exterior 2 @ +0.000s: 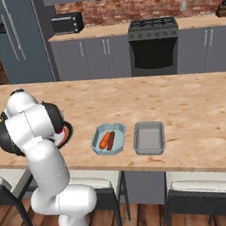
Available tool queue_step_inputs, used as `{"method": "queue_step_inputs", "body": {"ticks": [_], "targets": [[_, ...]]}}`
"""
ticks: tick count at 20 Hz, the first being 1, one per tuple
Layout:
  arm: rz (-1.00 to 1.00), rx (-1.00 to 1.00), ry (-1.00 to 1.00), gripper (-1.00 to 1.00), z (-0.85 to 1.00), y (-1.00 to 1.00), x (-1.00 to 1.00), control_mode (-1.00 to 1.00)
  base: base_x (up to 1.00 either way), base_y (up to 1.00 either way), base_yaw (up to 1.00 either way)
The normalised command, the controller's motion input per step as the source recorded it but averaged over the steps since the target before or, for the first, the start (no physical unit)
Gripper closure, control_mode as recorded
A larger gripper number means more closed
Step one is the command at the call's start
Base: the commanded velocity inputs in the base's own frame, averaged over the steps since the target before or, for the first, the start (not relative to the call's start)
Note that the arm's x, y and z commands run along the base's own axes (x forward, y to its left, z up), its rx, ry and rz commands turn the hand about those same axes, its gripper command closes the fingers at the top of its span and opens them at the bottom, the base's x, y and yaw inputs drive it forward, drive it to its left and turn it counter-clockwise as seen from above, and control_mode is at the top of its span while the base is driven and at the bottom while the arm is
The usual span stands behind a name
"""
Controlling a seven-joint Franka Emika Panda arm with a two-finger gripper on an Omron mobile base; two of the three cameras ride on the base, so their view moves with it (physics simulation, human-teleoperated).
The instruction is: Place one cooked food and one vegetable from the large plate to each tupperware container.
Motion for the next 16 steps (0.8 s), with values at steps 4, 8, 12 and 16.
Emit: {"method": "queue_step_inputs", "body": {"ticks": [4, 8, 12, 16], "targets": [[0.05, -0.03, -0.01, -1.00, -0.19, -0.01, 0.00, -1.00, 0.00, 0.00, 0.00], [0.07, 0.00, 0.00, -1.00, -0.20, -0.06, 0.00, -1.00, 0.00, 0.00, 0.00], [0.03, -0.02, 0.00, -1.00, -0.16, 0.00, 0.00, -1.00, 0.00, 0.00, 0.00], [0.01, -0.06, 0.00, -1.00, -0.18, 0.00, 0.02, -1.00, 0.00, 0.00, 0.00]]}}
